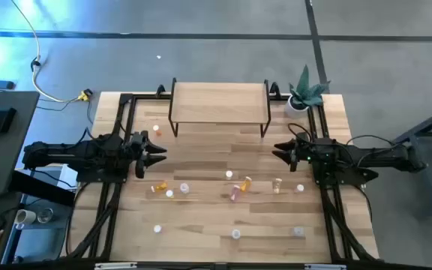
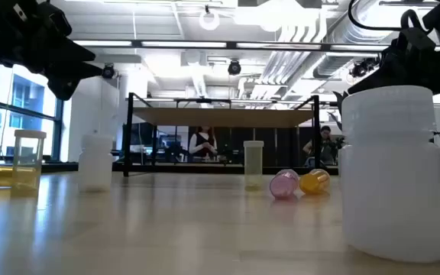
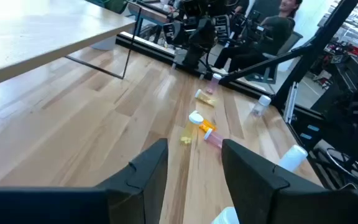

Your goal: Pick and place medicine bottles onto shelf by color

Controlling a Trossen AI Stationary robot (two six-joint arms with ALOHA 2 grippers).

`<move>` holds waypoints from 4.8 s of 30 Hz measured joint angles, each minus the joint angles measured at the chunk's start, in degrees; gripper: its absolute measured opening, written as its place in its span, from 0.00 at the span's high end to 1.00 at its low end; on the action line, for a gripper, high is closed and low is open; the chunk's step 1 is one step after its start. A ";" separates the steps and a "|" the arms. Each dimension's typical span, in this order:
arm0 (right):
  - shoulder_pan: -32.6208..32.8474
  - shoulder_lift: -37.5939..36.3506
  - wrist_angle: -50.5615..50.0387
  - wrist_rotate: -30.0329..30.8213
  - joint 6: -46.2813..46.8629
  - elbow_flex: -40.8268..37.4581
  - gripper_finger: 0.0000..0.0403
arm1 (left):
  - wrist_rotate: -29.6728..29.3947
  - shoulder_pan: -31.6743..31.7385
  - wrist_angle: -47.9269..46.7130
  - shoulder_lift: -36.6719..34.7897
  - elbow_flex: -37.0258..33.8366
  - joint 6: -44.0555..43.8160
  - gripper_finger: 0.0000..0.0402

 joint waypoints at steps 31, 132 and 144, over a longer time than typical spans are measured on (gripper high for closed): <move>0.01 -0.01 0.00 0.00 0.00 0.00 0.51 | 0.00 -0.02 -0.02 0.00 0.00 0.00 0.65; 0.04 3.85 11.63 -2.05 5.15 11.58 0.51 | -2.38 -0.02 0.07 0.00 0.00 10.06 0.65; 0.07 17.13 -8.88 -7.27 -8.52 29.01 0.51 | -2.36 0.00 0.24 0.00 0.00 0.46 0.65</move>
